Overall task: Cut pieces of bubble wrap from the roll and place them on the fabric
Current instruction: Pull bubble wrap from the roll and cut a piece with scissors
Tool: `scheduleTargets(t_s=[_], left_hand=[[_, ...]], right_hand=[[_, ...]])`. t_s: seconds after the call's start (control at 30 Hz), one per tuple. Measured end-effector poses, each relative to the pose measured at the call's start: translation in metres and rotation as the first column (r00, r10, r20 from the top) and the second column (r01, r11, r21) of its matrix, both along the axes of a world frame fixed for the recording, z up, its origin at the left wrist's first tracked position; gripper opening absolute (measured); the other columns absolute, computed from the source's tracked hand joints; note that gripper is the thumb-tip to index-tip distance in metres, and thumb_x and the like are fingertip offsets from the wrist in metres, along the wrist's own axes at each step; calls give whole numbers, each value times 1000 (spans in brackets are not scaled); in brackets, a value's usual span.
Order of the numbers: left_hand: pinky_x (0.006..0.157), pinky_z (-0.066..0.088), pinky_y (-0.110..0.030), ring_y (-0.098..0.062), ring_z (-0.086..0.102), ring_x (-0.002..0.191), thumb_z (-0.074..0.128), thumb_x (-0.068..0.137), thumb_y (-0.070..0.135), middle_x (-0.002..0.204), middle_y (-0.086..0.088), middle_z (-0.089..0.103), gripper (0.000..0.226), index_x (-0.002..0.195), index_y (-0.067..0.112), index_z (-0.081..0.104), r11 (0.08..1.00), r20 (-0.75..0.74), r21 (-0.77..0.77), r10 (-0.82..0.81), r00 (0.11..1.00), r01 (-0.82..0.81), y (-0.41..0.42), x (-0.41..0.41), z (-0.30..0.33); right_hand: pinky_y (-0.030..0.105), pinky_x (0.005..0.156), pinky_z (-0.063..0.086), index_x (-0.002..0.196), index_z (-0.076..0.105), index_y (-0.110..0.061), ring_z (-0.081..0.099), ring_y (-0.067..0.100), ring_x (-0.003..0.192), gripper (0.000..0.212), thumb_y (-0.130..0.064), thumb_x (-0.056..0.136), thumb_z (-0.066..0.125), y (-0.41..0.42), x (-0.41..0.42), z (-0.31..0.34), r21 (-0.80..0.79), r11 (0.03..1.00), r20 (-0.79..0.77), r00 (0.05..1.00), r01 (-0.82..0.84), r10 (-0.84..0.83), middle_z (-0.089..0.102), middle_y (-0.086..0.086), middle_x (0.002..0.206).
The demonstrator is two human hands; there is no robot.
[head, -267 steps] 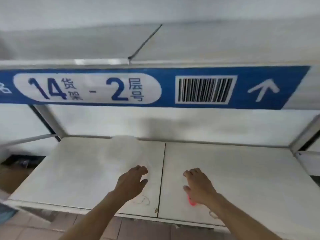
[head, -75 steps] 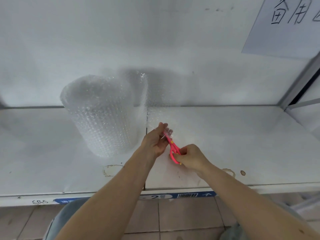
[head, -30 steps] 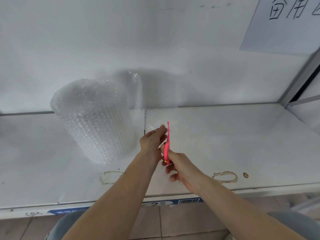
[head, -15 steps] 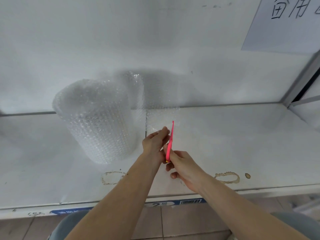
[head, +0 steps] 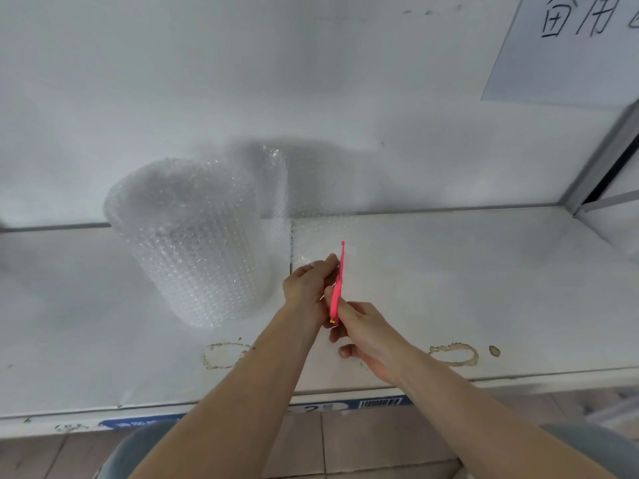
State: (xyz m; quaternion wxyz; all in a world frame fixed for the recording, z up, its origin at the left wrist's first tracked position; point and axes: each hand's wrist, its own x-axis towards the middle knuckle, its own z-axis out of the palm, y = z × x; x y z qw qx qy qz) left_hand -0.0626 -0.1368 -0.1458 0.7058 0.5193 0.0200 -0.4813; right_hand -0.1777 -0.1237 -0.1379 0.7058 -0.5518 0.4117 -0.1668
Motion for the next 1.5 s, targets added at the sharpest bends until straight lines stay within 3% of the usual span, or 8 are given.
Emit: scheduleTargets(t_s=[0.13,0.43,0.6,0.73,0.9,1.3,1.43,1.5], left_hand=[[55,53,-24,-17,65,61,79,77,5,77,-11,66,22,95,-1,67,999,6,-27,-29,1000,29,2,-1,-2],[51,53,-23,-17,68,59,81,75,4,83,-12,71,24,96,1,69,1000,-73,4,-16,997,16,2,1,1],[58,54,-26,-16,69,69,85,72,23,87,-6,74,35,98,3,73,997,-82,20,-69,994,71,-3,4,2],[74,56,-30,-18,66,71,85,71,14,84,-7,71,21,85,7,72,998,-49,45,-36,998,38,-6,6,-4],[56,54,-23,-13,68,66,83,74,17,88,-7,71,24,93,5,74,999,-111,31,-39,993,42,-7,5,-7],[68,54,-27,-14,68,67,85,72,16,78,-5,73,18,85,7,76,998,-111,53,-14,994,20,-9,6,-6],[55,53,-23,-14,70,69,81,76,18,95,-8,75,25,96,3,75,1000,-138,29,-8,990,12,-8,6,-8],[57,53,-24,-13,72,69,82,75,18,97,-9,76,26,95,3,75,1000,-139,30,2,990,2,-8,7,-8]], right_hand=[[24,55,41,84,62,-13,52,14,69,48,-60,89,56,-2,1,2,16,1000,3,1000,10,-10,59,3,85],[23,54,42,89,64,-11,53,12,70,48,-57,93,52,-1,2,-1,-55,998,4,1000,16,-16,59,3,87],[23,53,42,88,65,-10,53,12,69,47,-55,93,53,1,2,-1,-57,998,8,1000,12,-11,58,2,84],[23,53,42,86,64,-12,53,12,69,45,-55,92,54,2,1,0,-36,999,18,1000,-4,5,57,3,86],[24,54,41,83,62,-13,52,14,70,47,-59,90,55,2,2,3,4,1000,32,999,-2,2,56,5,87],[24,54,41,78,61,-15,51,12,69,43,-55,93,54,6,1,2,-13,1000,60,998,17,-16,55,0,78],[25,55,42,82,62,-14,51,14,72,46,-58,91,54,7,2,5,49,999,68,998,1,-4,55,2,83],[25,55,42,82,62,-14,51,14,73,46,-59,91,54,7,2,5,51,999,70,998,-9,6,54,2,83]])
